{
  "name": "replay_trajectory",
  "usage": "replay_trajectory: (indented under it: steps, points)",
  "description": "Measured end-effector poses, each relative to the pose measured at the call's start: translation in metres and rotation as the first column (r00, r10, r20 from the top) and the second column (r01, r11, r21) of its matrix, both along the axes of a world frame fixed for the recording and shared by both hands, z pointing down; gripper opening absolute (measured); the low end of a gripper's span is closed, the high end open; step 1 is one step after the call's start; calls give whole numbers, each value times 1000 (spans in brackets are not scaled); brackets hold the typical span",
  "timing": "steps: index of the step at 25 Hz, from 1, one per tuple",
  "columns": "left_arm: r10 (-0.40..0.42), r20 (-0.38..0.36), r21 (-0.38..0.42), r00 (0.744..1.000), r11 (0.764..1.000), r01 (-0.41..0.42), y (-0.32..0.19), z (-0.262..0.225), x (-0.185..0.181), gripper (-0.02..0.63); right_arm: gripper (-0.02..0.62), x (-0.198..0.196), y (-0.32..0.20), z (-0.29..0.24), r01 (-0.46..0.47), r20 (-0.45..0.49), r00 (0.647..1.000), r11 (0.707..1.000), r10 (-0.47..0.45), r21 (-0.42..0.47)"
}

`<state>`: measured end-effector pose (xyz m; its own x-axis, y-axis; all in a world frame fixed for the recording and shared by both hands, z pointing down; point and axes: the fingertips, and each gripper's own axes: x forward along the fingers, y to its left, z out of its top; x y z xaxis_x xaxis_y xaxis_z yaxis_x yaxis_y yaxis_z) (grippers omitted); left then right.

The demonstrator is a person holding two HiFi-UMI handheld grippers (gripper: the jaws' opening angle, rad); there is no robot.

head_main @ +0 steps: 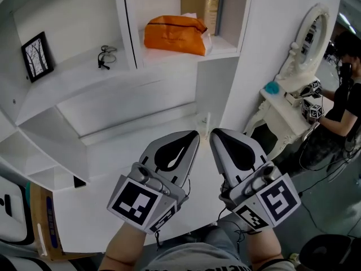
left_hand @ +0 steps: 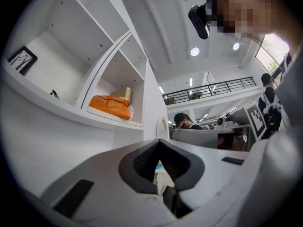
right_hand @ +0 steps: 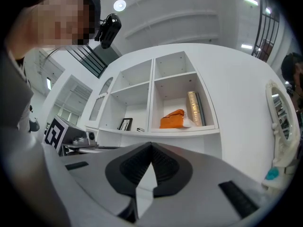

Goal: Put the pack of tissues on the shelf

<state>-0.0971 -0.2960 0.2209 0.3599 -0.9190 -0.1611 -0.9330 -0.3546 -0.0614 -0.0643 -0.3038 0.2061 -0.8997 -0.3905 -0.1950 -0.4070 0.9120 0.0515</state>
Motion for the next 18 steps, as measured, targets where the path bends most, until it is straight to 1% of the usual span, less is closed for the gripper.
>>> replay_trajectory:
  steps: [10,18]
  points:
    - [15,14,-2,1000,1000,-15,10,4,14,40,-6,9,14,10,-5,-5,1000,1000,5,-12]
    - [11,12,-1,1000,1000,-11,16,5,15,40,-8,9,19,12,-5,-14,1000,1000,4,-12]
